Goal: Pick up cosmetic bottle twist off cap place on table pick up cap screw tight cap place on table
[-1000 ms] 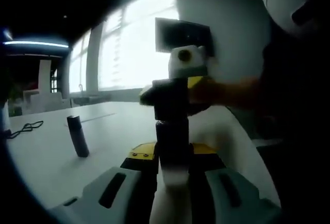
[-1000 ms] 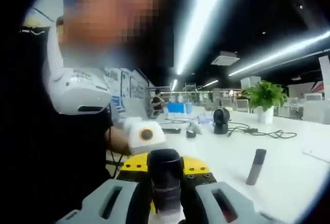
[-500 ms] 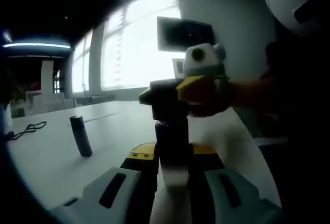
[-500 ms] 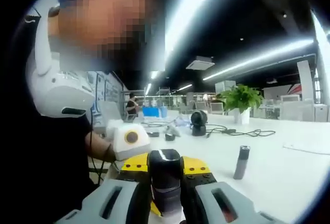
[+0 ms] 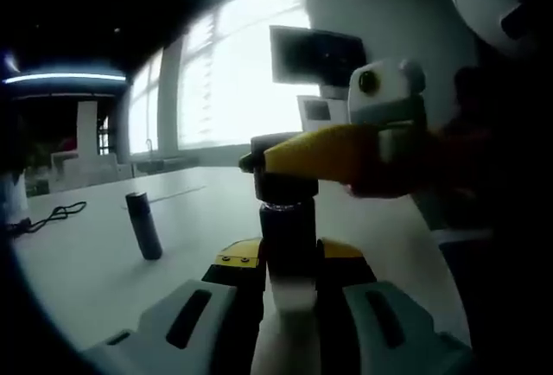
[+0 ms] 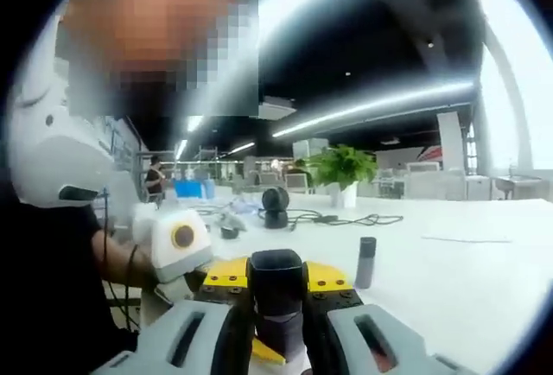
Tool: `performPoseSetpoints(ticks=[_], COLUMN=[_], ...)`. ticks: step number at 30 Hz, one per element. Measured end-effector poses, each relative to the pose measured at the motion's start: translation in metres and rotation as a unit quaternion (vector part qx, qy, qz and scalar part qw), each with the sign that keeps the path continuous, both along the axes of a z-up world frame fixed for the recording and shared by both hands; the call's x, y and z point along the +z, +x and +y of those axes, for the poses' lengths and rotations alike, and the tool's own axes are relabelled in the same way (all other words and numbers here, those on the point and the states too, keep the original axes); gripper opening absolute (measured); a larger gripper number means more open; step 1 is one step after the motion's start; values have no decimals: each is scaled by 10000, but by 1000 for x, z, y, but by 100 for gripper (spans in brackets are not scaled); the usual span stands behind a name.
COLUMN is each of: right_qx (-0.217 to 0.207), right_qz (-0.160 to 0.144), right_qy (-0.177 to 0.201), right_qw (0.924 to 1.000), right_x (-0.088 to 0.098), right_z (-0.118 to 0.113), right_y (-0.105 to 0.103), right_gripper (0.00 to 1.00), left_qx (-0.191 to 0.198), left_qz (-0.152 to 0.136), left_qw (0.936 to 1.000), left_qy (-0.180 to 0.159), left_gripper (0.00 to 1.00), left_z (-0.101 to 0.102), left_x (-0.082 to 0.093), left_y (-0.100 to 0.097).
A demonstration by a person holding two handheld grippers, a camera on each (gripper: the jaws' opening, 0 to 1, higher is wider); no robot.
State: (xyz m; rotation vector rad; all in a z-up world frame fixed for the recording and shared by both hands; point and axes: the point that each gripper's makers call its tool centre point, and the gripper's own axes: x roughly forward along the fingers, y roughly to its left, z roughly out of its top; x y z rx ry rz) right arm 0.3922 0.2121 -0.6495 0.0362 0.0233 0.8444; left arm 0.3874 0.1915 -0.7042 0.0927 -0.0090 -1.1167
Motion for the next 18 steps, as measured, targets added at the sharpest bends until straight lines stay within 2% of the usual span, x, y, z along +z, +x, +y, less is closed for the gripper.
performPoseSetpoints(ticks=[6,13,18], right_qx=[-661,-1139,-1724], right_qz=[42,27,8], right_qy=[39,64,-90], right_qw=[9978,9935,9850], right_x=[0,0,0], right_z=[-3,-7,-9], right_y=[3,2,3], right_gripper=[15,15,14], left_qx=[-2,-27,-13], left_qz=[3,-39,-27], left_qw=[10000,10000,10000], left_qy=[-6,18,22], left_gripper=[11,11,11], left_z=[0,0,0], left_x=[0,0,0], left_y=[0,-1,-1])
